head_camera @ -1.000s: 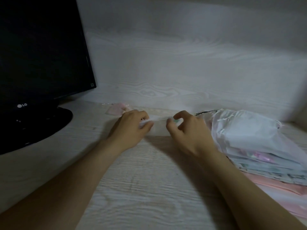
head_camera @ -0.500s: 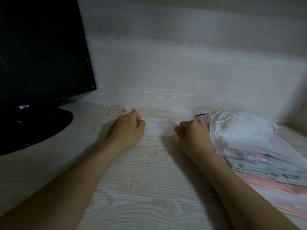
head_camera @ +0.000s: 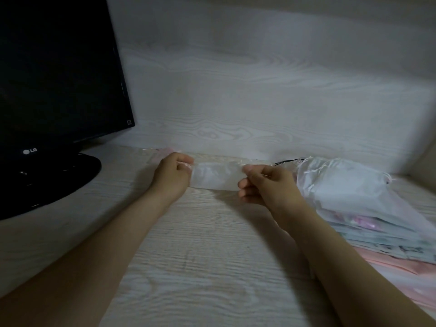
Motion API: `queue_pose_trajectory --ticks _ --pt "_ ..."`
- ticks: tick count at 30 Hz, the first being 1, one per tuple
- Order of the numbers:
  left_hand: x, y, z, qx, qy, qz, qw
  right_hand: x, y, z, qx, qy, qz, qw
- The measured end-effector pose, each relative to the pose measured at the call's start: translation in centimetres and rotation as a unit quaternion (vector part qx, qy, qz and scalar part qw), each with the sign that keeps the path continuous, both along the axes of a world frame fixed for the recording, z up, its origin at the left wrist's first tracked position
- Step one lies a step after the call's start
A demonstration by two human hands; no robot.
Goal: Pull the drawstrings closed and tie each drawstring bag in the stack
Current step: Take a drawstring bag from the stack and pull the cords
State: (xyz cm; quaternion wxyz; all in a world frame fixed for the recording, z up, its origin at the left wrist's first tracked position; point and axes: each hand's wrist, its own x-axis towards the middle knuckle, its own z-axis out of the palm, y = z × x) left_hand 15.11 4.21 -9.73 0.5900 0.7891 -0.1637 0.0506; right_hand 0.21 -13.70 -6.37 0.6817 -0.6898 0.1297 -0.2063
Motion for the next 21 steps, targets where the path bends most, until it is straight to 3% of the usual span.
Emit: queue_pose_trajectory --ticks 8,15,21 --pt "0.4 0.2 0.2 -0.193 0.092 0.057 0.975 0.3 -0.3 -0.1 0.064 -0.027 -0.062 0.996" --pt "-0.4 0.2 1.0 -0.347 0.142 0.043 0.926 0.8 -0.7 0.3 0.24 -0.099 -0.134 0.957" --pt "0.4 0.3 1.0 -0.342 0.14 0.024 0.929 0.8 -1.3 0.6 0.319 -0.167 -0.115 0.926"
